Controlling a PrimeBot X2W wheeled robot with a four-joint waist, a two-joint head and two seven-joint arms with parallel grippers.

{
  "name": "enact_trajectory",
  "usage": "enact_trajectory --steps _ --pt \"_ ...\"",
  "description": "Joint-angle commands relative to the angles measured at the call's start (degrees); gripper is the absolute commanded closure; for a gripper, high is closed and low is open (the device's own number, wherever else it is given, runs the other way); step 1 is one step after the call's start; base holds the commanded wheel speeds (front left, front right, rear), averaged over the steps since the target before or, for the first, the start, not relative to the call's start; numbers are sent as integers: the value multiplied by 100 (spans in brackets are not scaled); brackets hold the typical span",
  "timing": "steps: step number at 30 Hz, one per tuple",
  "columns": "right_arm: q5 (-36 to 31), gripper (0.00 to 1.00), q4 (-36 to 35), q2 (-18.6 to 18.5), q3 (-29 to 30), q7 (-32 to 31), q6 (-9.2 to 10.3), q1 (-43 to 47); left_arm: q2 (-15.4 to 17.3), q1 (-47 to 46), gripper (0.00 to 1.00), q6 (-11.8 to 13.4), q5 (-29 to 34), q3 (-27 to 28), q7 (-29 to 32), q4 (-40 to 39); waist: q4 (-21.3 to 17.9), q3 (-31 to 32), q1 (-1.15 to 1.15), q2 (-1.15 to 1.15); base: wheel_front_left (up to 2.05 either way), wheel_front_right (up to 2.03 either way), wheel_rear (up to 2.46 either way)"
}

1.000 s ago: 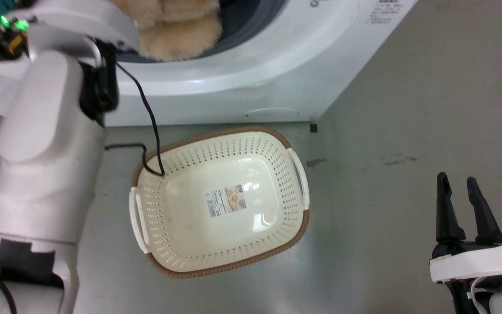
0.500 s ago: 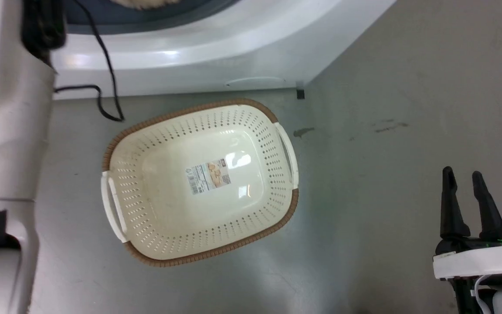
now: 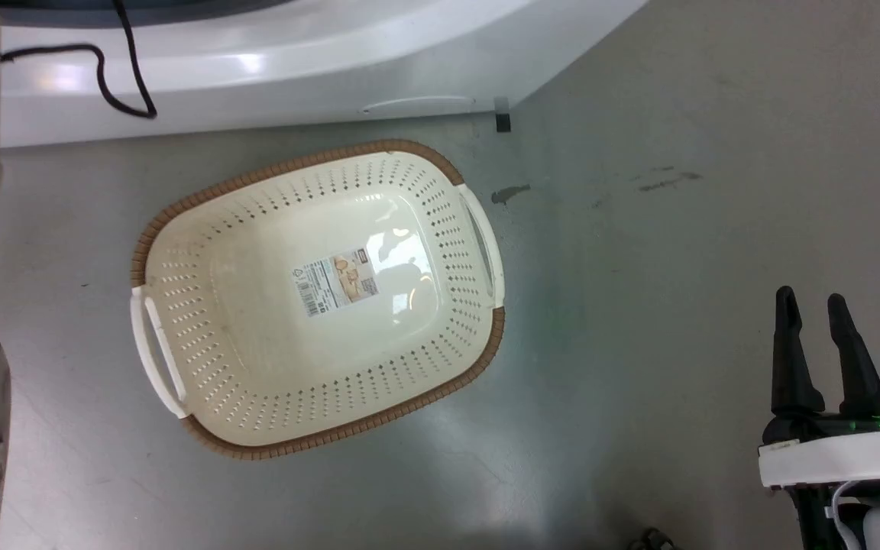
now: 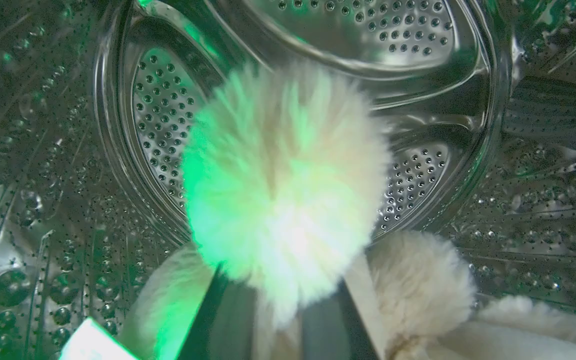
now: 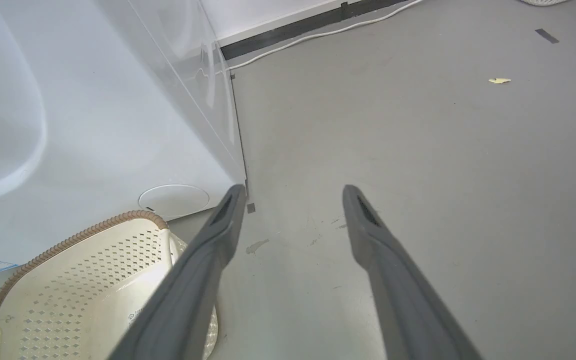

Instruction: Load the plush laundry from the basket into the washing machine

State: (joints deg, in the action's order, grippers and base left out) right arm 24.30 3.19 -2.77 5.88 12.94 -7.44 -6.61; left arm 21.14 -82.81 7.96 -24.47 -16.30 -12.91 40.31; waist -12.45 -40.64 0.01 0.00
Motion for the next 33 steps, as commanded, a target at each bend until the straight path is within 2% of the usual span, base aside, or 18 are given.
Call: enact_trajectory --steps 1,23,33 --pt "45 0 -31 -10 -11 33 -5 -18 27 -183 100 26 -12 16 -57 5 -48 -77 -1 0 0 0 0" --pt "231 0 -82 -10 -257 166 -5 137 338 -1244 100 48 151 -28 -119 476 -446 -675 -1 0 0 0 0" --pt "265 0 -112 -10 -278 193 -5 158 413 -1440 100 -42 176 -119 -119 826 -491 -826 -1 0 0 0 0"
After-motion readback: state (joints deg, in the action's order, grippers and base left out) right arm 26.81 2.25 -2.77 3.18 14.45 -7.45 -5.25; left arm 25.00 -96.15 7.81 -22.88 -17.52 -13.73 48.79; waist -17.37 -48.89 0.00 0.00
